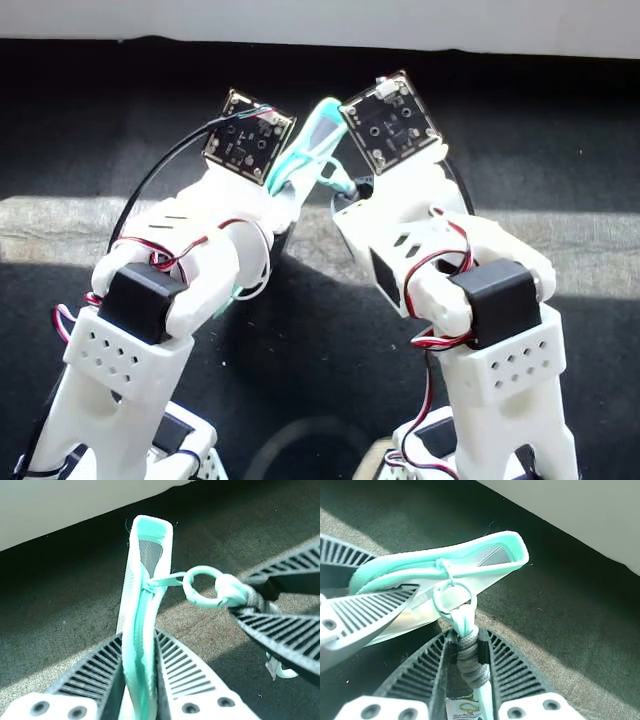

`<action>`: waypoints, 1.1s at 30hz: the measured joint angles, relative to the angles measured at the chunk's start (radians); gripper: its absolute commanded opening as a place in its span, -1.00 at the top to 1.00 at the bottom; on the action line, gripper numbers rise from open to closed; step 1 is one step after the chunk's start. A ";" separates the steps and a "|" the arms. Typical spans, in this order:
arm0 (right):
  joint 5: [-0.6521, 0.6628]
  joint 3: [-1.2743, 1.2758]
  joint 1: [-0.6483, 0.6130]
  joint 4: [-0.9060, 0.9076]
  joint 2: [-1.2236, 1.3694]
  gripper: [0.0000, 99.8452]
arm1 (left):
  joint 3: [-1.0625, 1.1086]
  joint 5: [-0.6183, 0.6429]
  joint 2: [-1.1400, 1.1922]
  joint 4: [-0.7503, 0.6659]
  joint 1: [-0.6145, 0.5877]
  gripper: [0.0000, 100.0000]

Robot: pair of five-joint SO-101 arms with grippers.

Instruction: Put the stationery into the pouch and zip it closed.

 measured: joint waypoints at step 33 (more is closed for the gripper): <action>0.095 -0.028 0.186 -0.245 0.385 0.99 | 0.063 -0.147 -0.186 0.198 -0.058 0.98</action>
